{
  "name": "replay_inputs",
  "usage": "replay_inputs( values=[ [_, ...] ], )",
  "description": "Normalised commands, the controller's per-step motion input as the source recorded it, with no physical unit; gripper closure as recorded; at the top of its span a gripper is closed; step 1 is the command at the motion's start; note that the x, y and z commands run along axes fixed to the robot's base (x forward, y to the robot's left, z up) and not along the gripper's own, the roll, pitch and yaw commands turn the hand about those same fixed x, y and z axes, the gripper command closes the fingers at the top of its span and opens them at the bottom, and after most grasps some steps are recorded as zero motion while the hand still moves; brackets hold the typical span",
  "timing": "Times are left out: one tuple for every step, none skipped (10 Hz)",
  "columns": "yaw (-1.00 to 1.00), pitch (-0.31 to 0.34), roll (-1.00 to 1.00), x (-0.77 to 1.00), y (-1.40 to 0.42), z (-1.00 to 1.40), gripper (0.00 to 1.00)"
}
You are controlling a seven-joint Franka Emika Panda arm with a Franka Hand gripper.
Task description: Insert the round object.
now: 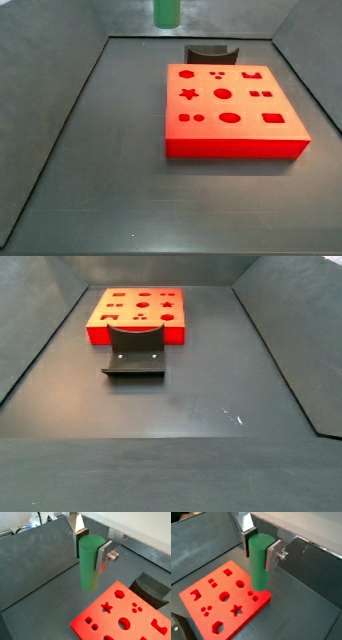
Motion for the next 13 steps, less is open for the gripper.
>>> replay_inputs(
  values=[
    [0.05, 0.0, 0.0, 0.01, 0.0, 0.0, 1.0],
    [0.0, 0.0, 0.04, 0.0, 0.0, 0.0, 1.0],
    [0.0, 0.0, 0.0, 0.0, 0.0, -0.05, 1.0],
    [0.0, -0.007, 0.0, 0.1, 0.03, -0.11, 1.0],
    [0.0, -0.05, -0.08, 0.76, 0.41, -0.29, 1.0],
    [0.0, -0.023, 0.0, 1.0, 0.35, -0.21, 1.0],
    [0.0, -0.017, 0.11, 1.0, 0.18, -0.19, 1.0],
    [0.0, -0.021, 0.11, 1.0, 0.19, -0.17, 1.0],
    [0.0, -0.02, 0.1, 1.0, 0.23, -0.18, 1.0],
    [0.0, -0.05, 0.0, 1.0, 0.21, -0.31, 1.0],
    [0.0, -0.066, 0.0, 1.0, 0.17, -0.34, 1.0],
    [0.0, -0.061, 0.0, 1.0, 0.11, -0.41, 1.0],
    [-0.12, -0.099, -0.03, 0.92, 0.01, -0.48, 1.0]
  ],
)
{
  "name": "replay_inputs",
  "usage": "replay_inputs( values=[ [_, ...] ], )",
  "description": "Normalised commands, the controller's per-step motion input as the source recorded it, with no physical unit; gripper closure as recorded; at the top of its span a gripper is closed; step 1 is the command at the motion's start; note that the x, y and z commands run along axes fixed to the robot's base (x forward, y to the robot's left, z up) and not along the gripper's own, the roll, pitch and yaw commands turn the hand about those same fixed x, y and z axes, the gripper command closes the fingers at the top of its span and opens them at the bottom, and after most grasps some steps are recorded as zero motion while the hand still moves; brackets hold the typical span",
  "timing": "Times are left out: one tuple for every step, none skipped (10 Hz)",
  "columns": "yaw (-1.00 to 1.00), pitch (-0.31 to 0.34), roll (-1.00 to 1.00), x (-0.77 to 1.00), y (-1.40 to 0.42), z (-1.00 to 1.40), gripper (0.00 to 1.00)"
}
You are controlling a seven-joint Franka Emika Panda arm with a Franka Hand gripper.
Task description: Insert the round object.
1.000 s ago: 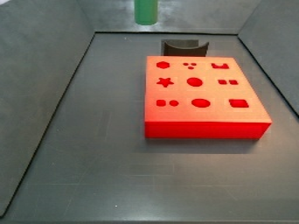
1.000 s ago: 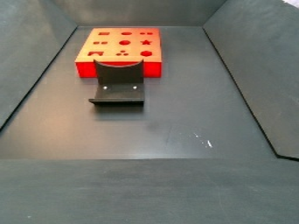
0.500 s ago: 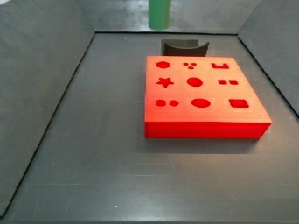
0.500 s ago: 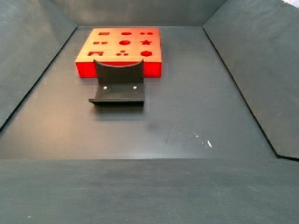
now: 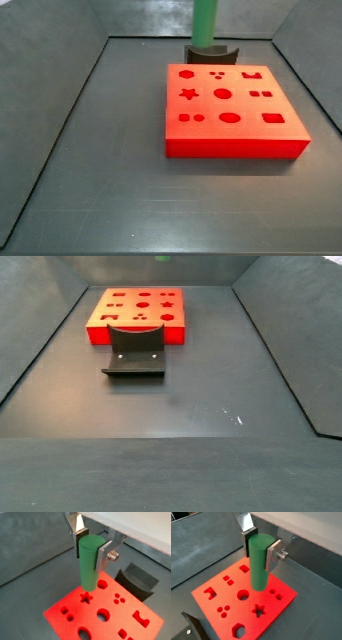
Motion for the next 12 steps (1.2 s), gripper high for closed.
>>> replay_inputs(
  values=[
    [-0.27, -0.146, -0.09, 0.86, 0.07, -0.56, 1.0],
    [-0.35, -0.149, -0.11, 0.78, 0.09, -0.59, 1.0],
    [-0.35, -0.143, -0.1, 0.79, 0.11, -0.58, 1.0],
    [-0.34, -0.11, -0.07, 0.79, 0.12, -0.52, 1.0],
    [-0.25, 0.0, 0.0, 0.53, 0.03, -0.32, 1.0],
    [0.0, 0.019, 0.01, 0.33, 0.0, -0.12, 1.0],
    [0.23, 0.141, 0.26, 0.56, 0.0, -0.02, 1.0],
    [0.33, 0.143, 0.37, 0.65, 0.0, -0.05, 1.0],
    [0.3, 0.147, 0.36, 0.53, 0.0, -0.04, 1.0],
    [0.01, 0.124, 0.14, 0.15, -0.06, 0.0, 1.0],
    [0.05, 0.119, 0.19, 0.19, -0.03, 0.0, 1.0],
    [0.02, 0.111, 0.14, 0.11, -0.05, 0.0, 1.0]
  ],
)
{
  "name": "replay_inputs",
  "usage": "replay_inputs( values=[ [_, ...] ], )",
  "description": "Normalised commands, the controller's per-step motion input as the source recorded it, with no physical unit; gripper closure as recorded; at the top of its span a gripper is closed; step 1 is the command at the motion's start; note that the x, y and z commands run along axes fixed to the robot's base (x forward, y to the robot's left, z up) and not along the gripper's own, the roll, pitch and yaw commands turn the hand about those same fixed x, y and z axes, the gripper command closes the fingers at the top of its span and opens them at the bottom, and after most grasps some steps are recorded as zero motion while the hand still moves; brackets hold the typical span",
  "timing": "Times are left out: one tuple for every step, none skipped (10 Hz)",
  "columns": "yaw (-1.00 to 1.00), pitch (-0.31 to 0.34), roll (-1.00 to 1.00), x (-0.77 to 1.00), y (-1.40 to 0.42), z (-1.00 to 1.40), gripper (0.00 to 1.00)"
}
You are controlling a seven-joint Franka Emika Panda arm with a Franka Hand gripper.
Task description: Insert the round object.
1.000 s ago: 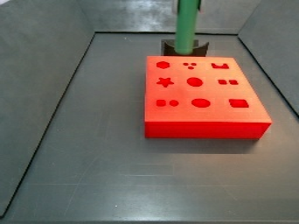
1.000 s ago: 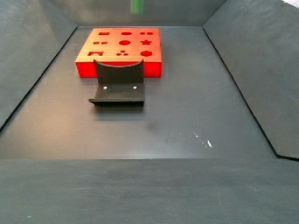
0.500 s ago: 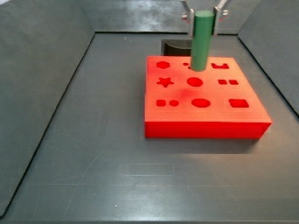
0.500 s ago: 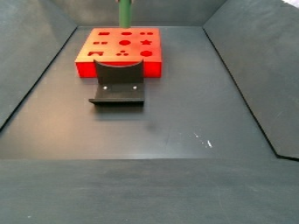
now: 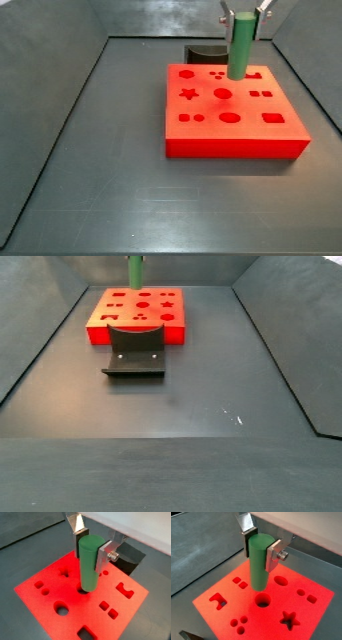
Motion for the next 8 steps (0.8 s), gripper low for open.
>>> replay_inputs(
  values=[
    [0.0, 0.056, 0.1, 0.08, -0.01, -0.07, 1.0],
    [0.07, 0.044, 0.14, 0.31, 0.0, -0.21, 1.0],
    [0.04, 0.069, 0.18, 0.21, 0.0, -0.13, 1.0],
    [-0.02, 0.039, 0.0, -0.07, 0.0, -0.03, 1.0],
    [-0.09, 0.0, 0.0, -0.12, 0.0, -0.05, 1.0],
    [-0.09, 0.0, 0.0, -0.11, 0.0, -0.05, 1.0],
    [-0.12, 0.0, 0.0, -0.15, 0.01, -0.08, 1.0],
    [-0.12, 0.0, 0.0, -0.13, 0.01, -0.11, 1.0]
  ],
)
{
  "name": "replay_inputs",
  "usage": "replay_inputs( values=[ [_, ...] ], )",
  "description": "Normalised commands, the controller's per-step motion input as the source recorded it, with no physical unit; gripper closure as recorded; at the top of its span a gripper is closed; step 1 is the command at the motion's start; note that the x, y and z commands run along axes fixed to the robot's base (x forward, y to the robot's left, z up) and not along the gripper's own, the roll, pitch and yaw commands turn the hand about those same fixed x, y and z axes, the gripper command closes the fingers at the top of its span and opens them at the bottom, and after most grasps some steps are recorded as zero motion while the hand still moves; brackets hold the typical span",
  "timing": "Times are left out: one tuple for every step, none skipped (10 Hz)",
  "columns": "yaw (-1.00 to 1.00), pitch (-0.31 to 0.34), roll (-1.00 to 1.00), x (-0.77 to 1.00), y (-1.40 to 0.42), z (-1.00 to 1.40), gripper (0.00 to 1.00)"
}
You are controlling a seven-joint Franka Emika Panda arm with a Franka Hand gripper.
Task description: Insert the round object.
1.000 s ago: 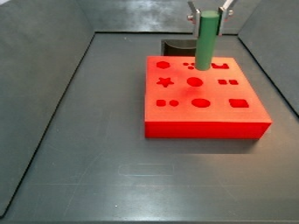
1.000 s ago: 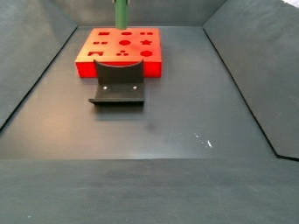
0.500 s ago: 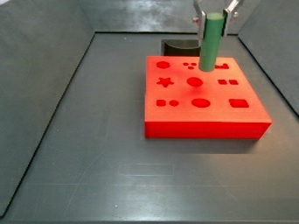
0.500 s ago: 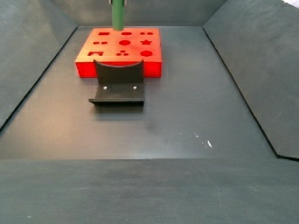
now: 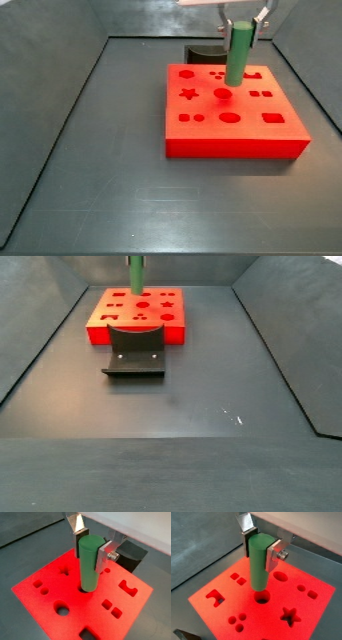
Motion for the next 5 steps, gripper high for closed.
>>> replay_inputs(
  values=[
    [-0.12, 0.0, 0.0, -0.11, 0.02, -0.13, 1.0],
    [-0.11, 0.0, 0.0, -0.11, 0.01, -0.13, 1.0],
    [-0.08, 0.0, 0.0, -0.06, 0.0, -0.13, 1.0],
    [-0.05, 0.0, 0.0, 0.0, 0.0, -0.11, 1.0],
    [0.0, 0.0, 0.02, 0.09, 0.06, -0.18, 1.0]
  ],
)
